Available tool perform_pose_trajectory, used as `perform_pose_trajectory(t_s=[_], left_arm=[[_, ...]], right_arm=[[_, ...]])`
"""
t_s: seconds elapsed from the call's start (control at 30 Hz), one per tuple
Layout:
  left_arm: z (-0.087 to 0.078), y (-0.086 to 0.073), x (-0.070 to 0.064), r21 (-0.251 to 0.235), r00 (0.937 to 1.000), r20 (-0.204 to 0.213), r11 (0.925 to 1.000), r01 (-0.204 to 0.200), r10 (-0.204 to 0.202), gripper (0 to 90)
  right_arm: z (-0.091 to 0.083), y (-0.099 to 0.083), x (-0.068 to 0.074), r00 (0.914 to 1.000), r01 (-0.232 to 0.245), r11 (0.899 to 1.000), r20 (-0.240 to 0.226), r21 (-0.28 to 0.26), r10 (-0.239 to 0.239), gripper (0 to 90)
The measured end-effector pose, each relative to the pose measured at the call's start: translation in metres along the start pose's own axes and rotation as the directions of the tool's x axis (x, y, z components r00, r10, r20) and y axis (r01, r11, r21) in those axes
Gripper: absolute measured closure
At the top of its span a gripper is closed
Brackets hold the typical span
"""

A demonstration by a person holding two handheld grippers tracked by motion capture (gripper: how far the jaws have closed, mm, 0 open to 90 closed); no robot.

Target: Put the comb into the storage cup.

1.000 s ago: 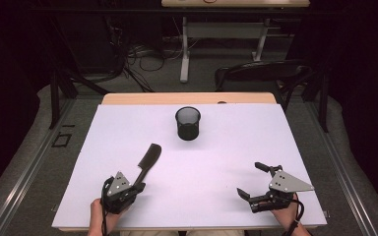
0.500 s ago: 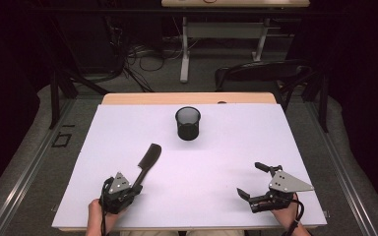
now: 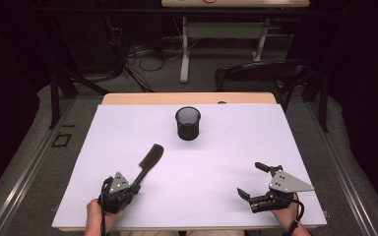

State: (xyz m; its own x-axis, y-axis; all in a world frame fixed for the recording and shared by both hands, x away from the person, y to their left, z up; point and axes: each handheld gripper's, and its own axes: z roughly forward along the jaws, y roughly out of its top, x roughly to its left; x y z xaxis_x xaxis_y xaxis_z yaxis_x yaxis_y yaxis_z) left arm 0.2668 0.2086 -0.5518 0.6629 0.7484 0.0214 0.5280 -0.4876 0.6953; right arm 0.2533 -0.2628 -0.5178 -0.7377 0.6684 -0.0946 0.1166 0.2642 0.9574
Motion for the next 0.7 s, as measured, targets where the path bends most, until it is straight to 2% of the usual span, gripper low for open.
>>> perform_pose_trajectory(t_s=[0.7], left_arm=[[0.0021, 0.0011, 0.0081, 0.023, 0.9978, -0.066, 0.9997, 0.003, -0.001, 90.0]], right_arm=[[0.0009, -0.0002, 0.0, 1.0, 0.0, 1.0, 0.002, 0.006, 0.0, 0.1]])
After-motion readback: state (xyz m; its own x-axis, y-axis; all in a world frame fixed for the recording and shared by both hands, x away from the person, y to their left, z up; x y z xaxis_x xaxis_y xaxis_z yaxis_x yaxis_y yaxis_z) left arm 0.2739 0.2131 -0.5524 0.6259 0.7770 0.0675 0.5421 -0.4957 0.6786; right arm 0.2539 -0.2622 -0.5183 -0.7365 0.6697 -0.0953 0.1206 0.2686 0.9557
